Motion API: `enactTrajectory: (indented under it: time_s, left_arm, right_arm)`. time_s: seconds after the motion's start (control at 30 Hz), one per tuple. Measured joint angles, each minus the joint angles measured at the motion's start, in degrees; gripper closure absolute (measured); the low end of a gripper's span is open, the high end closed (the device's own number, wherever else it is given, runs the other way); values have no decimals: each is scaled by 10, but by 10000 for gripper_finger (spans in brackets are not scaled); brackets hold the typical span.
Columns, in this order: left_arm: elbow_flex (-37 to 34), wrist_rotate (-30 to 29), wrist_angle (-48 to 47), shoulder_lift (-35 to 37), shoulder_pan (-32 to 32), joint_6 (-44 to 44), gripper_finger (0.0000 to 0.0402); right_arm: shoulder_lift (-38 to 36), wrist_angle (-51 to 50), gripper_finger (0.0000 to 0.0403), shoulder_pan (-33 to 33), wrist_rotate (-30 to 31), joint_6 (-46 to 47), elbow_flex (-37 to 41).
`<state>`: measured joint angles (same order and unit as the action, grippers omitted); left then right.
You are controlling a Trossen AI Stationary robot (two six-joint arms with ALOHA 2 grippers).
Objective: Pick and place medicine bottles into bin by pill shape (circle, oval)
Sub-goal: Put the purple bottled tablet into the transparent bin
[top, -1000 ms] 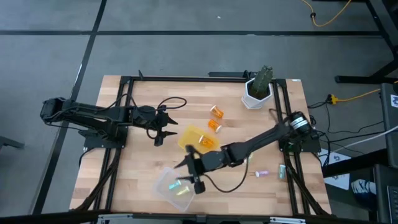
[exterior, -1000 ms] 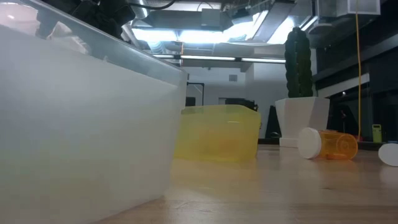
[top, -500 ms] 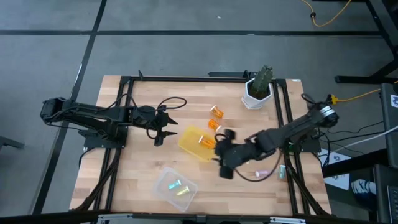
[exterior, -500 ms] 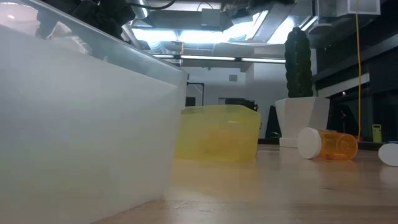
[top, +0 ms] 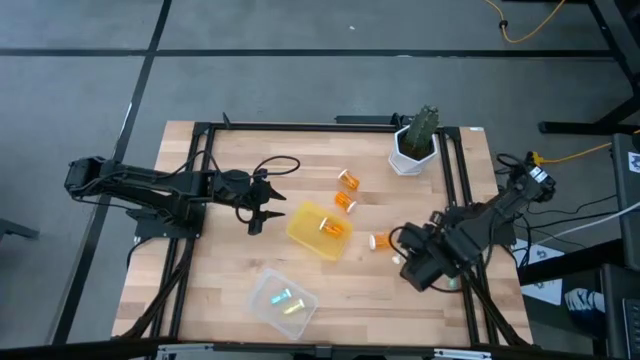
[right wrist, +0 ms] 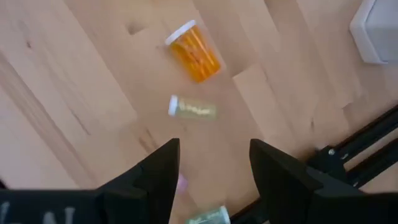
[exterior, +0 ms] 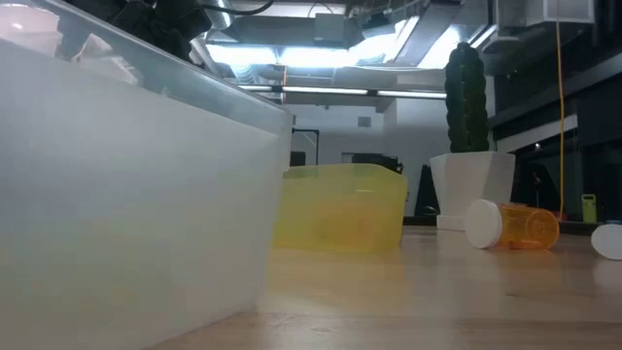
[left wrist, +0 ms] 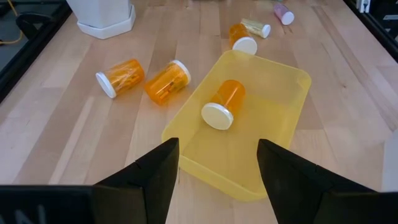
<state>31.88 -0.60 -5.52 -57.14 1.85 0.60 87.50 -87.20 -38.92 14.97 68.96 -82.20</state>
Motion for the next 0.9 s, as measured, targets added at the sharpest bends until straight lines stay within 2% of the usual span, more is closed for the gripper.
enactTrajectory:
  time_s: [0.17,0.37,0.47,0.7,0.9]
  left_arm:
    - [0,0,0,0,0,0,190]
    - [0,0,0,0,0,0,190]
    - [0,0,0,0,0,0,190]
    - [0,0,0,0,0,0,190]
    - [0,0,0,0,0,0,190]
  right_arm:
    - [0,-1,206,-22,-17,68,20]
    - [0,13,206,-41,-133,138,102]
    - [0,90,206,-54,-173,150,153]
    - [0,319,206,-75,-181,125,244]
    - [0,333,206,-75,-181,118,291]
